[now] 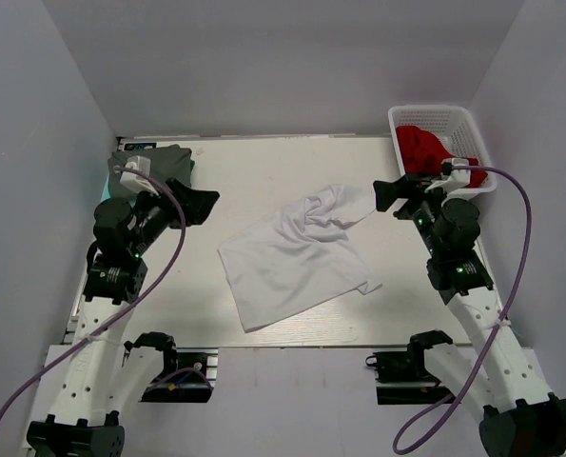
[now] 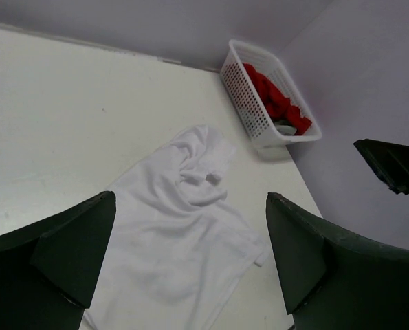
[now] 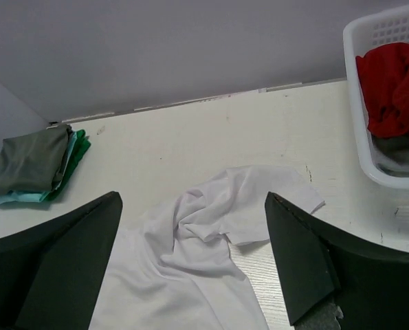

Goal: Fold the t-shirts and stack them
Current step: Flatten out the tshirt

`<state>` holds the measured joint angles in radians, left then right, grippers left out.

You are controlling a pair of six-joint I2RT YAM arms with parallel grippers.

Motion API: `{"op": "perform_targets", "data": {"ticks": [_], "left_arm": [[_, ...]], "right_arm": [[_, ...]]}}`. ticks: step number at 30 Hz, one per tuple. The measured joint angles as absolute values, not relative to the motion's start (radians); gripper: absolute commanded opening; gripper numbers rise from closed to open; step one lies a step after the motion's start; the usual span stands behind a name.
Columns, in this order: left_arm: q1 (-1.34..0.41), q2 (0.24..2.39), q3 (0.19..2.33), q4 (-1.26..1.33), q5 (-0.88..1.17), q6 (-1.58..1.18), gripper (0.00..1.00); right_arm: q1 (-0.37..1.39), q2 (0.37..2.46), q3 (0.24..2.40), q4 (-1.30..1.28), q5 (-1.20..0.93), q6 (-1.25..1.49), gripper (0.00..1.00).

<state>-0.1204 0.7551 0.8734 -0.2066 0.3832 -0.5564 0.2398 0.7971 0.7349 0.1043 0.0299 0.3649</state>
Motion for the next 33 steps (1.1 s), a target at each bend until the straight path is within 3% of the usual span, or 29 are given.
{"op": "perform_targets", "data": {"ticks": [7,13,21,27,33], "left_arm": [[-0.128,0.828,0.847,-0.269,0.485,-0.549,1.0],[-0.133,0.952,0.678,-0.258,0.646,-0.556,1.0],[-0.231,0.951,0.525,-0.194,0.741,-0.606,1.0],[-0.388,0.977,0.516,-0.255,0.664,-0.622,1.0],[-0.532,1.001,0.551,-0.533,0.448,-0.654,1.0]], "right_arm": [[0.24,0.821,0.735,0.052,0.041,0.403,0.9],[0.24,0.894,0.735,-0.033,0.035,0.428,0.9],[0.24,0.959,0.698,-0.141,0.105,0.464,0.9],[0.24,0.952,0.633,-0.179,0.133,0.472,0.9],[0.241,0.925,0.619,-0.243,0.2,0.471,0.9]]}}
